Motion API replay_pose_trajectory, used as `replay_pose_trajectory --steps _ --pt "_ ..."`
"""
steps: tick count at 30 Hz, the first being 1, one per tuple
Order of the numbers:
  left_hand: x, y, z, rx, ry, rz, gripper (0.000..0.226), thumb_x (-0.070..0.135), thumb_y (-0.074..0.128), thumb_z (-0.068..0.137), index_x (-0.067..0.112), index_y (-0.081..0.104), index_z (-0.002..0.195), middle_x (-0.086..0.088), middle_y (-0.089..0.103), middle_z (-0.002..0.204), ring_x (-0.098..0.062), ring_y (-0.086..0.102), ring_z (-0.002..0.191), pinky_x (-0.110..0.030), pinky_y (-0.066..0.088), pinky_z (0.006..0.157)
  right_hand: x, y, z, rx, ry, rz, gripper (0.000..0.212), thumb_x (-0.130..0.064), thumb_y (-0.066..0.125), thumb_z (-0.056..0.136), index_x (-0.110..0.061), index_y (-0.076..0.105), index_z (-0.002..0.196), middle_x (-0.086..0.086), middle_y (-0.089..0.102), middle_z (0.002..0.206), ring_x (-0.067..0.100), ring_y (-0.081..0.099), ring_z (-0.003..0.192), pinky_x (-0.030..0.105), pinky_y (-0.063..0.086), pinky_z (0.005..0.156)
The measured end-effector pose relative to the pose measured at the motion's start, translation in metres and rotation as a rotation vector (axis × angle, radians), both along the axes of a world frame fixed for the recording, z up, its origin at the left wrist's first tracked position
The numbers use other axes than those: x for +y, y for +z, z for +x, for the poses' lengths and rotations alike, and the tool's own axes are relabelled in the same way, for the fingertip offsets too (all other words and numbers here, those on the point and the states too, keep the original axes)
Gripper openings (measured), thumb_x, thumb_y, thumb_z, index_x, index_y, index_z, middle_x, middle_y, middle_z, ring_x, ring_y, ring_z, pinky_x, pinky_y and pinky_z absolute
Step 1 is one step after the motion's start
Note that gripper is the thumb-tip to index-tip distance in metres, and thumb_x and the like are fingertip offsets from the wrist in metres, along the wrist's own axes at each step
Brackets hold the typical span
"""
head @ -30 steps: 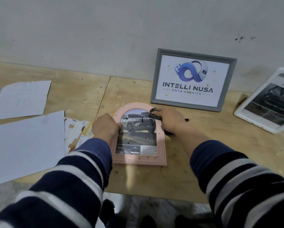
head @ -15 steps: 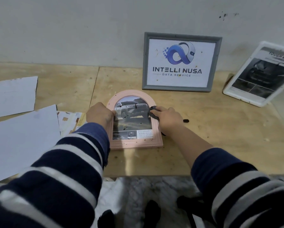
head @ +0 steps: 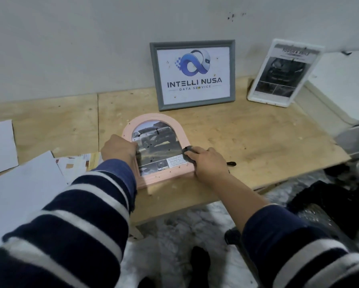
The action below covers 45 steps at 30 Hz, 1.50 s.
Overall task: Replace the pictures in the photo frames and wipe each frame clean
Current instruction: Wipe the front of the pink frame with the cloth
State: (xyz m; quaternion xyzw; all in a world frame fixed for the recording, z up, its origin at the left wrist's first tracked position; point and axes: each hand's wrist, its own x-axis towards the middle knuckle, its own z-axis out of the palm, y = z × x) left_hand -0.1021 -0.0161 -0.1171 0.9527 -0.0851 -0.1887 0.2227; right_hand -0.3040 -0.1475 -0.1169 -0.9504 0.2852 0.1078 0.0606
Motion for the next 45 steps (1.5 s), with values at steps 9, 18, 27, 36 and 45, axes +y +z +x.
replay_pose_trajectory --steps 9,18,27,36,45 --pt "0.004 0.000 0.001 0.055 -0.005 -0.044 0.027 0.033 0.065 0.085 0.007 0.057 0.092 -0.015 0.066 0.092 -0.035 0.064 0.083 -0.035 0.052 0.068 0.013 -0.009 -0.032 -0.186 -0.150 0.203 0.063 -0.002 0.046 0.080 -0.034 0.051 0.134 -0.006 0.049 0.139 0.030 0.051 0.110 0.031 0.044 0.081" --pt "0.024 0.000 -0.005 0.107 -0.042 -0.189 0.057 0.047 0.043 0.096 -0.004 0.057 0.118 -0.022 0.063 0.112 -0.039 0.061 0.096 -0.036 0.050 0.079 0.007 0.012 -0.048 -0.657 -0.723 0.714 0.049 0.005 0.038 0.087 -0.023 0.062 0.119 0.001 0.060 0.124 0.019 0.053 0.110 0.024 0.041 0.084" --pt "0.083 -0.025 -0.068 -0.146 -0.388 -0.295 0.074 0.065 0.074 0.061 0.026 0.046 0.118 0.002 0.062 0.112 -0.023 0.056 0.101 -0.042 0.053 0.080 0.031 0.000 -0.019 -0.427 -0.262 0.269 0.062 0.006 0.041 0.081 -0.020 0.051 0.137 -0.001 0.053 0.137 0.024 0.043 0.124 0.032 0.038 0.101" --pt "0.087 -0.037 -0.078 -0.244 -0.357 -0.310 0.090 0.045 0.086 0.061 0.014 0.050 0.138 -0.010 0.057 0.112 -0.029 0.049 0.107 -0.038 0.042 0.082 0.052 -0.017 -0.023 -0.195 -0.162 0.037 0.072 -0.007 0.047 0.081 -0.024 0.030 0.149 -0.007 0.029 0.156 0.022 0.026 0.137 0.033 0.017 0.112" --pt "0.083 -0.034 -0.080 -0.227 -0.322 -0.317 0.090 0.045 0.085 0.063 0.016 0.046 0.138 -0.006 0.057 0.114 -0.027 0.049 0.108 -0.038 0.044 0.084 0.089 -0.020 -0.005 -0.199 -0.068 0.028 0.068 -0.009 0.044 0.088 -0.025 0.025 0.151 -0.009 0.026 0.157 0.017 0.026 0.138 0.033 0.016 0.112"
